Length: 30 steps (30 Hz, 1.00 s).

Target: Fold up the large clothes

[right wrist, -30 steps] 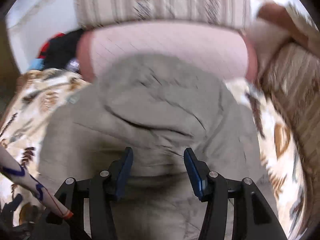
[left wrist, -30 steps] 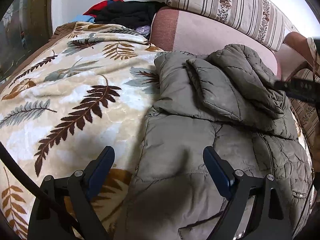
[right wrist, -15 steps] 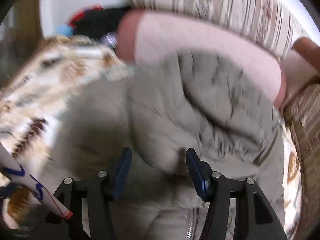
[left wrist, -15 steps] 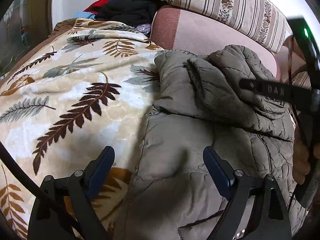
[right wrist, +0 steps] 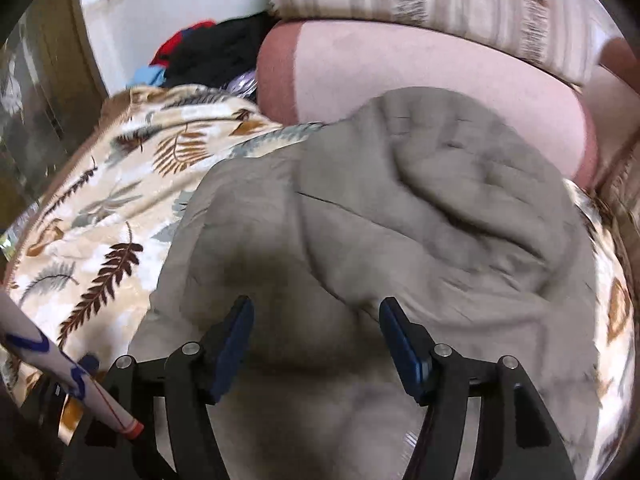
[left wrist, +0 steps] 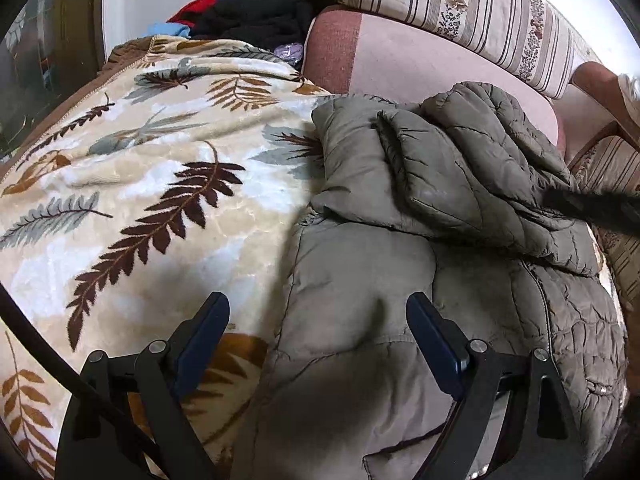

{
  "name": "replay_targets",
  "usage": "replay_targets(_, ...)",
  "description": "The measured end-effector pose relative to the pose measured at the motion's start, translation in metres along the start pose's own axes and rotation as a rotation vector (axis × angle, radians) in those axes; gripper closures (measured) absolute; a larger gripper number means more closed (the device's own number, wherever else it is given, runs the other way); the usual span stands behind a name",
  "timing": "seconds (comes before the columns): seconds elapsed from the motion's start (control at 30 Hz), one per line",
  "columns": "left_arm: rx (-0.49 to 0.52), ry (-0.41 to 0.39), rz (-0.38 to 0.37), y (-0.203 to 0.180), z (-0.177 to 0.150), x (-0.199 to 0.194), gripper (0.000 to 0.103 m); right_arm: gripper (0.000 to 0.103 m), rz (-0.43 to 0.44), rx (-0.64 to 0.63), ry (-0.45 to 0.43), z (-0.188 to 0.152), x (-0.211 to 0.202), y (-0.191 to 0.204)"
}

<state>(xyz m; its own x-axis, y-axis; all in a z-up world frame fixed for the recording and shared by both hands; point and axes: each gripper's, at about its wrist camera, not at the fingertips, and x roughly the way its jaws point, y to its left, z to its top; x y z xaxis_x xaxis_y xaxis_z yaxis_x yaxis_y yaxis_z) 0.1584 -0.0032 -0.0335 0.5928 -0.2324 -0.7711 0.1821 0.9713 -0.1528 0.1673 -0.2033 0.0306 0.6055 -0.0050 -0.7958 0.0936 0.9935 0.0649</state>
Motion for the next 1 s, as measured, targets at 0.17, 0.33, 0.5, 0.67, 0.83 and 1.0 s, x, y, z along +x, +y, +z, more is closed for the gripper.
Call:
replay_targets(0.17, -0.01, -0.02, 0.009, 0.0, -0.007, -0.017, 0.014, 0.03, -0.059, 0.122, 0.042, -0.053, -0.05, -0.087)
replay_targets(0.33, -0.027, -0.023, 0.041, -0.005, -0.02, -0.045, 0.014, 0.026, -0.157, 0.256, 0.054, -0.11, -0.095, -0.179)
replay_targets(0.5, -0.003, 0.0, 0.115, -0.012, -0.044, -0.075, 0.014, 0.024, -0.218, 0.375, 0.045, -0.16, -0.122, -0.238)
replay_targets(0.67, -0.062, 0.067, 0.178, -0.005, -0.068, -0.097, 0.014, 0.024, -0.2, 0.443, 0.033, -0.189, -0.124, -0.265)
replay_targets(0.83, -0.049, 0.071, 0.237, -0.011, -0.077, -0.111, 0.014, 0.023, -0.166, 0.439, 0.019, -0.204, -0.117, -0.265)
replay_targets(1.0, -0.037, 0.08, 0.279, -0.017, -0.077, -0.111, 0.014, 0.023, -0.179, 0.415, 0.018, -0.217, -0.113, -0.267)
